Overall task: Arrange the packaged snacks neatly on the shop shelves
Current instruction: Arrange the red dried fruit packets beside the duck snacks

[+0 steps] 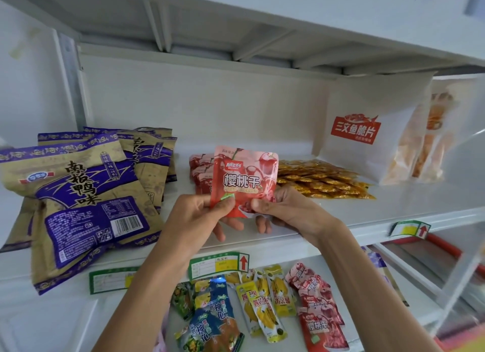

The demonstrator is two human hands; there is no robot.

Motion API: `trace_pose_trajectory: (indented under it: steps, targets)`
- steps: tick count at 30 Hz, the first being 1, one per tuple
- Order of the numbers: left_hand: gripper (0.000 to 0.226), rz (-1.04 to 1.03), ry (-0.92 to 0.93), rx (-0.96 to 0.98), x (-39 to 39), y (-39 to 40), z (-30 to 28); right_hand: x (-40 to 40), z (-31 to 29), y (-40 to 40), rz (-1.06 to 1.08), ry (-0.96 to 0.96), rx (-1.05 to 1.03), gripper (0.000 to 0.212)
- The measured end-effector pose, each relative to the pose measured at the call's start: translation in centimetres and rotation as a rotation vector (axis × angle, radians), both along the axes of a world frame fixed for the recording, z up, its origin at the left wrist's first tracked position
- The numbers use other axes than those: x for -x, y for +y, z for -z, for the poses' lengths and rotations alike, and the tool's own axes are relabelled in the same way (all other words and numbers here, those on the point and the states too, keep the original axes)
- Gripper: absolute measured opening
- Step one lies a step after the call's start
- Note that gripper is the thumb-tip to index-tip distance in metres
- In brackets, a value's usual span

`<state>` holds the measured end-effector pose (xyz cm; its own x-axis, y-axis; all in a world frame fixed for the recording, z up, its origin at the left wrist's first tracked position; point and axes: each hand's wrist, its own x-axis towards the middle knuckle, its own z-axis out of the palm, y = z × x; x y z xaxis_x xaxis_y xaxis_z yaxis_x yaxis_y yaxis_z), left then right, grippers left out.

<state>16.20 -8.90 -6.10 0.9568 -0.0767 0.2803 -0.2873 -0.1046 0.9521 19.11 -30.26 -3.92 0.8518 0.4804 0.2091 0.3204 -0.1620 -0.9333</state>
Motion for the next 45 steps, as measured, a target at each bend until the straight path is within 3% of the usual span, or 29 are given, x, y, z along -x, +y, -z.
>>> trace_pose_trajectory:
  steps: [6, 15, 22, 27, 35, 38, 41, 43, 45]
  targets:
    - [0.024, -0.026, -0.029, -0.032, 0.1, -0.1, 0.0, -0.1, 0.3, -0.5, -0.022, 0.002, 0.010, 0.022]
    - [0.022, -0.034, -0.048, -0.029, 0.1, -0.1, 0.1, 0.2, 0.1, -0.2, 0.020, -0.030, 0.018, 0.050]
    - [0.007, -0.087, -0.079, -0.018, -0.4, -0.1, 0.7, -0.2, 0.7, -0.8, 0.019, -0.064, -0.021, 0.043]
    - [0.026, -0.239, -0.124, -0.021, -1.3, -0.1, 1.1, 0.1, 0.5, -0.8, 0.031, -0.073, -0.050, 0.051]
    - [0.021, -0.145, -0.190, -0.111, 0.2, -0.6, 0.4, 0.3, 1.0, -0.7, 0.148, -0.140, -0.159, 0.046]
    - [0.044, -0.061, -0.117, -0.121, 0.9, -1.1, -0.6, 0.6, 1.5, 0.2, 0.276, -0.387, 0.006, 0.041]
    - [0.050, 0.045, -0.046, -0.041, 1.2, -2.1, -1.4, 1.4, 1.6, 2.3, 0.351, -0.815, 0.369, 0.014]
    - [0.035, -0.001, -0.041, 0.000, 1.3, -2.4, -1.6, 2.3, 1.5, 3.0, 0.310, -0.924, 0.570, 0.033]
    - [0.023, -0.065, 0.010, 0.066, 1.0, -2.0, -1.5, 2.6, 1.5, 2.4, 0.312, -0.886, 0.574, 0.045]
